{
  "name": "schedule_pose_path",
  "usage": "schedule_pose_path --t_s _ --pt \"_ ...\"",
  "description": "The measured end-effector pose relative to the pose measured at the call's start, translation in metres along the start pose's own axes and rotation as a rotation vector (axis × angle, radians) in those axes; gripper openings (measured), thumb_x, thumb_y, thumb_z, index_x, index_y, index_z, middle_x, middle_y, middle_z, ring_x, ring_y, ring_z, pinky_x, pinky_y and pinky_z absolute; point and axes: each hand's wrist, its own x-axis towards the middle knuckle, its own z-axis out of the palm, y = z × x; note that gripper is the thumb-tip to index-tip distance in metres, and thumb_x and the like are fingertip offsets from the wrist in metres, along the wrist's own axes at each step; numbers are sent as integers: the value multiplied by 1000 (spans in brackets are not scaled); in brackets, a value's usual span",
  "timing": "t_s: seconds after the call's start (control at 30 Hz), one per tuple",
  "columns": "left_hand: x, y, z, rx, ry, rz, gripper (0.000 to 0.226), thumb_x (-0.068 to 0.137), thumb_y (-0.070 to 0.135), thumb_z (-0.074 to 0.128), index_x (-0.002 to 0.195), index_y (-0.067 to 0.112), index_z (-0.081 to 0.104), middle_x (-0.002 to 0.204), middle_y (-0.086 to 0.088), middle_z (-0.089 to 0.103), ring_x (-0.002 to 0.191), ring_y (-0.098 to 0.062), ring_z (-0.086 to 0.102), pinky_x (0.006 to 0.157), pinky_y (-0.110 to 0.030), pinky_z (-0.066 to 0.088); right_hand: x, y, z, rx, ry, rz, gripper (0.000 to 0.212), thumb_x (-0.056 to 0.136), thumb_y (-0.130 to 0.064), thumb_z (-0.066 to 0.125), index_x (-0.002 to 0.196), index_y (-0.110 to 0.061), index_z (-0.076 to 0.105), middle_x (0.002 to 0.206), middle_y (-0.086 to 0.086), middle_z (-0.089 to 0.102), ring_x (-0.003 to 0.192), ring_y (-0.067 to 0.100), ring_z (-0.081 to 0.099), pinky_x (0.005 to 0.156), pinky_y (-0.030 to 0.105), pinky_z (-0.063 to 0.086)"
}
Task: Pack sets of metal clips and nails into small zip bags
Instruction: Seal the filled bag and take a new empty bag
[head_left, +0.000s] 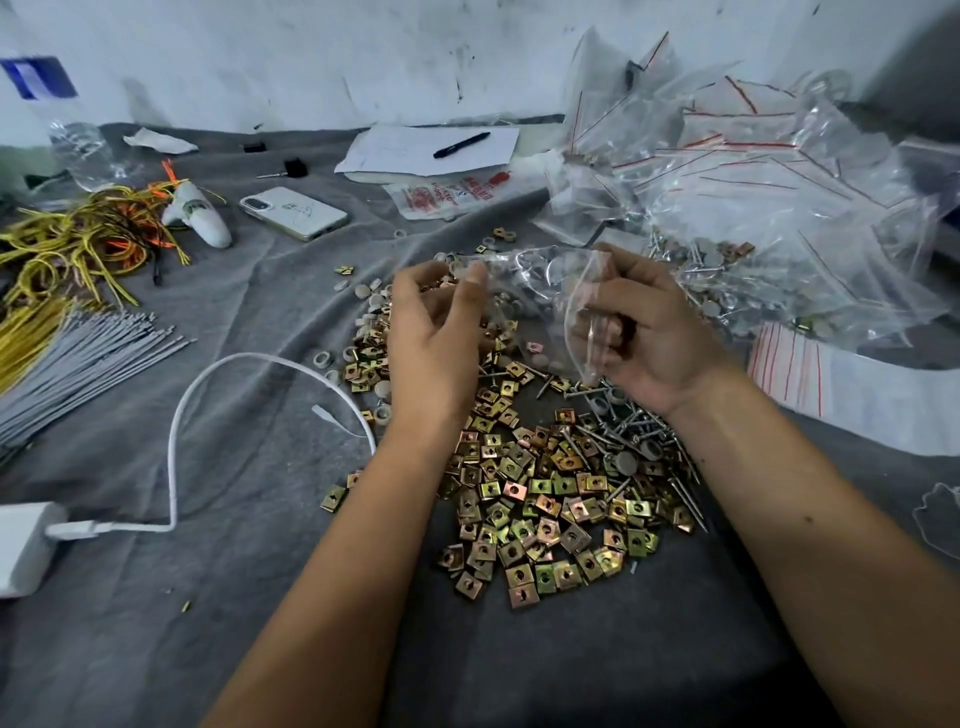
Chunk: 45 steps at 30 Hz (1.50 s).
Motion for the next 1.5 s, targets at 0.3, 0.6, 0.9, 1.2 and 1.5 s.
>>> schedule_pose_path --t_s 0.3,0.6,0.9,1.2,1.5 --pt "4 -2 -9 -220 -79 -68 25 107 19 56 85 12 67 62 5 65 53 -6 56 53 -22 48 -2 -3 -8 196 49 -10 15 73 -9 70 68 -18 59 48 -12 43 50 11 28 76 39 16" --pt "-6 -4 -2 371 169 406 36 96 55 57 98 20 51 90 1 58 84 -20 56 74 -42 52 3 9 5 -452 202 -27 15 96 -4 64 104 1 52 83 22 65 65 25 58 49 27 46" --pt "-10 -7 7 557 5 597 17 86 12 70 80 9 55 73 0 56 65 -19 51 58 -39 44 4 16 8 -650 151 -80 28 93 -5 69 110 0 48 93 38 63 70 29 61 58 34 52" --pt "-4 -1 -6 494 315 629 13 82 2 70 77 6 58 72 -5 59 64 -22 54 57 -39 44 -1 7 3 -903 184 -155 26 91 -20 77 101 -5 59 83 16 68 73 29 68 64 38 62" --pt "-4 6 -17 743 445 753 4 83 1 68 85 4 69 85 -11 65 82 -33 58 67 -36 39 1 0 -8 -1440 -76 110 21 90 -32 76 110 -27 73 103 -14 67 93 0 62 85 27 52"
